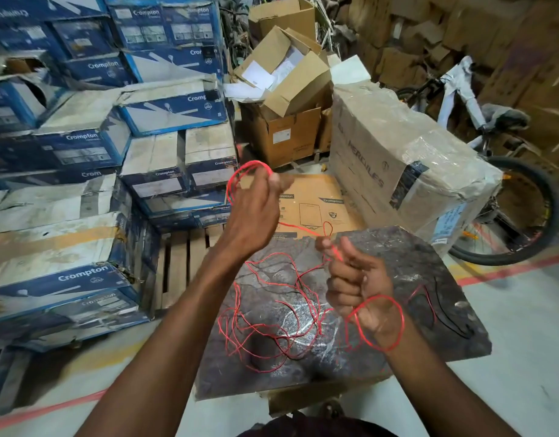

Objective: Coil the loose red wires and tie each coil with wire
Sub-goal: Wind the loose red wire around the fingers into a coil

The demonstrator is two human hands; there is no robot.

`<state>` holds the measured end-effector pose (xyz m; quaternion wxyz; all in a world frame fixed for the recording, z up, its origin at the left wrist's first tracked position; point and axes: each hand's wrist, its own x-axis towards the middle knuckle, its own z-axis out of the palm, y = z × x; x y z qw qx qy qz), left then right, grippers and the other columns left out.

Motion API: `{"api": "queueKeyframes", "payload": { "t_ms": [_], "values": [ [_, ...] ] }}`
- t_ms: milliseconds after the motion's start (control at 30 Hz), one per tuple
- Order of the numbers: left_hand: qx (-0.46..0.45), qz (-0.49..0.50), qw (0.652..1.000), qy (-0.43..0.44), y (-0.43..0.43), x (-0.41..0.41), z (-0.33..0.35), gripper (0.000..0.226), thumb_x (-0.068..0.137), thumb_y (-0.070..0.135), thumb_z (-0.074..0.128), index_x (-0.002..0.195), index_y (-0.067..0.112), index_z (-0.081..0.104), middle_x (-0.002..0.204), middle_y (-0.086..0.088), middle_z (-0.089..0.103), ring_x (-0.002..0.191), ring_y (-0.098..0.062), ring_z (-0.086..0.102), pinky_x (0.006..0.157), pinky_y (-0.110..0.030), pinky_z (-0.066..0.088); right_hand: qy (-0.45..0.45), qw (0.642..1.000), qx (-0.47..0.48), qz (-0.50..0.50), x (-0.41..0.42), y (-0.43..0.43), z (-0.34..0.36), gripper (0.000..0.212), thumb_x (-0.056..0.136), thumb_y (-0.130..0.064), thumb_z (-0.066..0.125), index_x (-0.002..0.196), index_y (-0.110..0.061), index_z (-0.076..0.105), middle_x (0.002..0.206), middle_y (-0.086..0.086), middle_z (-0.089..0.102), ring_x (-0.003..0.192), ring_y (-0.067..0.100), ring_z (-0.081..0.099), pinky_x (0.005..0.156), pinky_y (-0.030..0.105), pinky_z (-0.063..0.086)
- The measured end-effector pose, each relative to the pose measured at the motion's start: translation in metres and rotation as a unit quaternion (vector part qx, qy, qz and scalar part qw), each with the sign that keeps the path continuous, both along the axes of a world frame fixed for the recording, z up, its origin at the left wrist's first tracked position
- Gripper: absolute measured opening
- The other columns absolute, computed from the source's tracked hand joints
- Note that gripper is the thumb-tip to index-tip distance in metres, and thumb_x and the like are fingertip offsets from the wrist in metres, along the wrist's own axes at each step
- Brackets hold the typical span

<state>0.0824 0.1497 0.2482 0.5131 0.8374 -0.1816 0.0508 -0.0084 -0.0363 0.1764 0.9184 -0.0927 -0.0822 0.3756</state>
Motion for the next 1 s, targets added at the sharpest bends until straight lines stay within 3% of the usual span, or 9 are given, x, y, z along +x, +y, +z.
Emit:
{"api": "queueKeyframes", "payload": {
  "t_ms": [133,200,267,333,467,533,733,867,1000],
  "values": [
    [0.166,-0.077,0.983,0.010,0.011,-0.007,-0.004,0.029,0.111,0.035,0.025,0.097,0.014,0.040,0.089,-0.005,0.078,0.087,-0.020,0.073,0.088,-0.040,0.048,0.030,0.998,0.047,-0.026,0.006,-0.013,0.014,0.025,0.106,-0.031,0.044,0.121,-0.011,0.044,0.056,-0.007,0.025,0.038,0.004,0.013,0.035,0.016,0.014],
    [0.194,-0.113,0.971,0.079,0.017,-0.007,-0.006,0.033,0.110,0.039,0.025,0.111,0.013,0.046,0.077,0.000,0.078,0.057,-0.025,0.071,0.073,-0.032,0.051,0.025,0.999,0.035,-0.027,0.008,-0.018,0.020,0.029,0.107,-0.033,0.042,0.124,-0.010,0.042,0.057,-0.004,0.028,0.036,0.004,0.017,0.033,0.016,0.021],
    [0.202,-0.143,0.959,0.140,0.021,-0.008,-0.003,0.039,0.110,0.042,0.026,0.126,0.012,0.045,0.071,0.001,0.077,0.049,-0.037,0.065,0.056,-0.020,0.047,0.009,0.999,0.024,-0.024,0.010,-0.021,0.024,0.034,0.108,-0.035,0.038,0.129,-0.007,0.040,0.058,-0.002,0.033,0.033,0.003,0.022,0.033,0.018,0.031],
    [0.180,-0.169,0.949,0.194,0.026,-0.007,0.000,0.043,0.110,0.042,0.027,0.137,0.013,0.043,0.066,-0.005,0.075,0.044,-0.039,0.057,0.053,-0.020,0.050,-0.023,0.999,0.004,-0.027,0.014,-0.022,0.027,0.039,0.109,-0.034,0.036,0.136,-0.006,0.039,0.058,-0.002,0.036,0.032,0.003,0.025,0.035,0.021,0.038],
    [0.098,-0.232,0.918,0.306,0.031,-0.009,0.003,0.041,0.112,0.029,0.024,0.134,0.013,0.054,0.041,-0.011,0.054,0.027,-0.017,0.035,0.069,-0.031,0.059,-0.074,0.994,-0.075,-0.011,0.026,-0.030,0.030,0.036,0.109,-0.021,0.040,0.141,-0.004,0.040,0.057,-0.001,0.035,0.030,0.004,0.023,0.033,0.021,0.033],
    [0.054,-0.280,0.888,0.360,0.036,-0.010,0.003,0.048,0.113,0.030,0.023,0.128,0.008,0.062,0.034,-0.005,0.041,0.026,-0.013,0.032,0.075,-0.033,0.059,-0.111,0.976,-0.188,-0.026,0.035,-0.033,0.036,0.028,0.106,-0.017,0.046,0.131,-0.006,0.053,0.054,-0.004,0.033,0.028,0.003,0.024,0.030,0.017,0.022],
    [-0.193,-0.454,0.712,0.500,0.046,-0.024,-0.003,0.065,0.106,0.047,0.035,0.133,-0.008,0.057,0.031,0.001,0.023,0.023,-0.009,0.026,0.091,-0.039,0.058,-0.256,0.812,-0.515,-0.102,0.049,-0.034,0.049,0.020,0.099,-0.032,0.055,0.092,-0.021,0.070,0.048,-0.006,0.031,0.031,0.002,0.019,0.034,0.019,0.010],
    [-0.427,-0.503,0.547,0.515,0.043,-0.031,0.000,0.062,0.111,0.036,0.029,0.149,-0.014,0.028,0.033,0.000,0.023,0.023,-0.013,0.022,0.117,-0.046,0.033,-0.290,0.762,-0.567,-0.118,0.044,-0.028,0.047,0.016,0.091,-0.037,0.066,0.086,-0.022,0.065,0.052,-0.005,0.033,0.038,0.002,0.020,0.035,0.016,0.017],
    [-0.537,-0.455,0.539,0.462,0.042,-0.028,0.006,0.063,0.110,0.037,0.017,0.159,-0.001,0.005,0.035,0.002,0.027,0.026,-0.011,0.028,0.122,-0.044,-0.009,-0.346,0.711,-0.598,-0.128,0.032,-0.022,0.032,0.018,0.094,-0.042,0.069,0.088,-0.024,0.068,0.071,0.014,0.042,0.053,0.010,0.029,0.047,0.026,0.022]
  ]
}}
